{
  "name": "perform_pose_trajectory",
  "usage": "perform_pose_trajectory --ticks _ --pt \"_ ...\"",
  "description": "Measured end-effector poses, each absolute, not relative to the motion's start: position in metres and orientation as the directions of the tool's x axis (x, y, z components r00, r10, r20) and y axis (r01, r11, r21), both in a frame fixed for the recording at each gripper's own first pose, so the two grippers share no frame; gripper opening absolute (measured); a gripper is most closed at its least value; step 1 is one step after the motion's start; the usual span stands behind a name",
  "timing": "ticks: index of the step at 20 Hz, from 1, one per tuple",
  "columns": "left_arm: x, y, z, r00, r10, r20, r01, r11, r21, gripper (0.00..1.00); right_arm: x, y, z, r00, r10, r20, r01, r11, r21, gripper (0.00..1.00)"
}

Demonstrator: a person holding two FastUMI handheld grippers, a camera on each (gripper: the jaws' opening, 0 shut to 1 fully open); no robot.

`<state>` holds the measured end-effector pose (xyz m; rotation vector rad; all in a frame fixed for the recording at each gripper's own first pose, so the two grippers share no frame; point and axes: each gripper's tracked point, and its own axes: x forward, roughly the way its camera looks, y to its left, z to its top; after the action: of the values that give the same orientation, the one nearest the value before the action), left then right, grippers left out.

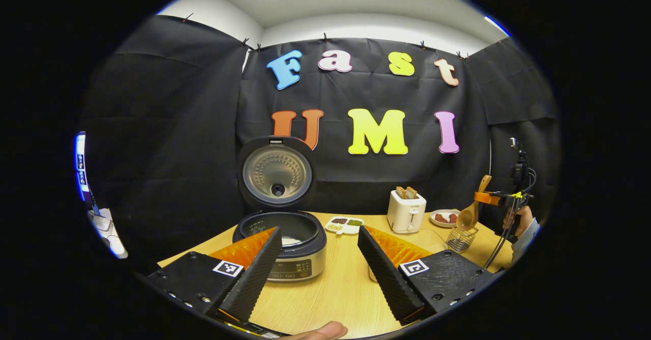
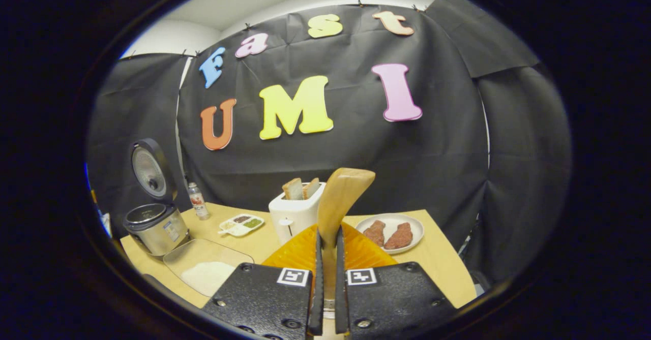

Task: Close the left gripper, press the button to open the rice cooker; take a wooden spoon from the chopstick holder with the right hand, scoop a spoonful of rice and pour it into the rice cooker, then put the wooden spoon back into the chopstick holder.

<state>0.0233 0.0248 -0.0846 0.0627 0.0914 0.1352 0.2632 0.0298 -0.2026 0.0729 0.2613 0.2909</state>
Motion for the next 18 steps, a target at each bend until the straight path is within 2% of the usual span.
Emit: perform_pose_trajectory --ticks 2,3,5,6,9,11,13,18 --pt "0.035 0.028 -0.081 0.985 0.142 -0.094 -0.135 0.988 0.079 0.96 0.264 0.031 -0.207 0.916 0.32 -0.243 -0.294 0.946 0.135 0.19" --pt "0.04 0.03 -0.077 0.985 0.146 -0.09 -0.14 0.987 0.079 0.96 0.27 0.025 -0.201 0.929 0.294 -0.224 -0.272 0.954 0.125 0.26" --pt "0.05 0.036 -0.07 0.984 0.152 -0.088 -0.146 0.986 0.075 0.96 0.27 0.012 -0.189 0.953 0.241 -0.186 -0.228 0.97 0.088 0.73" --pt "0.055 0.039 -0.067 0.984 0.157 -0.088 -0.151 0.986 0.074 0.96 0.267 0.006 -0.18 0.965 0.206 -0.164 -0.196 0.978 0.073 0.93" --pt "0.069 0.051 -0.057 0.981 0.178 -0.08 -0.171 0.981 0.091 0.96 0.254 0.003 -0.158 0.983 0.133 -0.13 -0.126 0.99 0.058 0.96" --pt "0.077 0.06 -0.049 0.978 0.194 -0.074 -0.185 0.976 0.112 0.96 0.242 0.007 -0.147 0.984 0.112 -0.136 -0.108 0.993 0.041 1.0" --pt "0.082 0.066 -0.04 0.979 0.197 -0.058 -0.189 0.975 0.12 0.96 0.226 0.012 -0.131 0.985 0.112 -0.13 -0.108 0.993 0.038 0.99" --pt "0.104 0.071 -0.016 0.986 0.156 -0.062 -0.149 0.984 0.102 0.96 0.181 0.021 -0.096 0.992 0.069 -0.11 -0.067 0.998 0.022 1.0"
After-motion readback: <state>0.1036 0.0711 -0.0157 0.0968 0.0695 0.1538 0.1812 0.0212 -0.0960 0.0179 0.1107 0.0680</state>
